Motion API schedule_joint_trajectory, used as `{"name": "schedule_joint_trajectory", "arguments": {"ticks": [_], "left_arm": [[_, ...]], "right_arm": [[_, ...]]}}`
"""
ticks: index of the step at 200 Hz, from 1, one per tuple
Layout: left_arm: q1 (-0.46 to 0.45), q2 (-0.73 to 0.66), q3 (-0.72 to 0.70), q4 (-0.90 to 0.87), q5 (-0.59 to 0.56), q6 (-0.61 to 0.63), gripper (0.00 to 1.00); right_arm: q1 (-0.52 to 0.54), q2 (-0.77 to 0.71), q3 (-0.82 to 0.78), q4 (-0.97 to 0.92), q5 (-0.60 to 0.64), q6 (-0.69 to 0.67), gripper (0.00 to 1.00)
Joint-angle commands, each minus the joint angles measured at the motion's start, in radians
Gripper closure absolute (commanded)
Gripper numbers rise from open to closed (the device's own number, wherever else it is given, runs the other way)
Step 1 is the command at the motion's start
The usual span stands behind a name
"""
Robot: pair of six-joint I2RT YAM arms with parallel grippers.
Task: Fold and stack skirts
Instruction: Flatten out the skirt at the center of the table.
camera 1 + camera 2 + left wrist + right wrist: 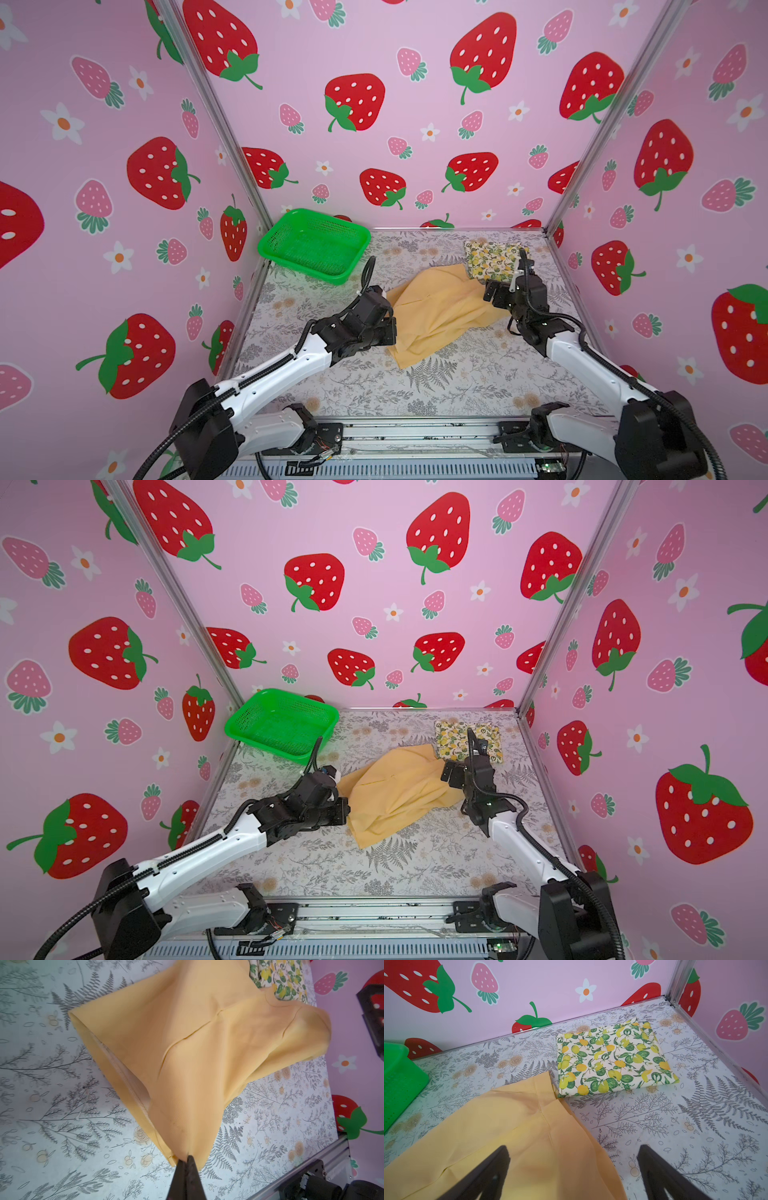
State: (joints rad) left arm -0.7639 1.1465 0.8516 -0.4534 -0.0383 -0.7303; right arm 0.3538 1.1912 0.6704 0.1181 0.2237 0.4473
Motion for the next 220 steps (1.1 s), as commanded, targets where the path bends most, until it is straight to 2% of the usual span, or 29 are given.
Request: {"name": "schedule_joint_trajectory", "arguments": {"ticks": [1,45,105,127,151,176,192,220], "left_arm": [[0.005,-0.071,-0.018,-0.039,-0.131,-0.047,1.00],[0.046,-0.119,-0.096,-0.059,-0.147,-0.056,1.00],[0.077,-0.102,-0.179,-0.004,-0.120,-0.077,1.00],[0.086,-0.097,-0.172,-0.005,-0.117,-0.068,1.00],[0.099,-0.080,-0.160,-0.002,-0.110,-0.056,1.00],[0.116,-0.055,-0.152,0.007,-0.099,-0.044,1.00],[0.128,-0.038,-0.147,0.017,-0.088,-0.036,1.00],[0.155,-0.007,-0.124,0.024,-0.071,-0.014,1.00]], "right_arm": [[-0.007,0.060,0.055,-0.013,-0.031,-0.007,0.00],[-0.027,0.177,0.093,0.010,-0.109,0.024,0.00],[-0.089,0.337,0.143,0.004,-0.307,0.059,0.10],[-0.100,0.341,0.134,0.030,-0.364,0.066,0.27],[-0.105,0.329,0.139,0.042,-0.422,0.080,0.60],[-0.107,0.299,0.145,0.044,-0.483,0.098,0.70],[-0.106,0.273,0.146,0.044,-0.511,0.106,0.83],[-0.107,0.231,0.155,0.029,-0.544,0.116,0.88]]}}
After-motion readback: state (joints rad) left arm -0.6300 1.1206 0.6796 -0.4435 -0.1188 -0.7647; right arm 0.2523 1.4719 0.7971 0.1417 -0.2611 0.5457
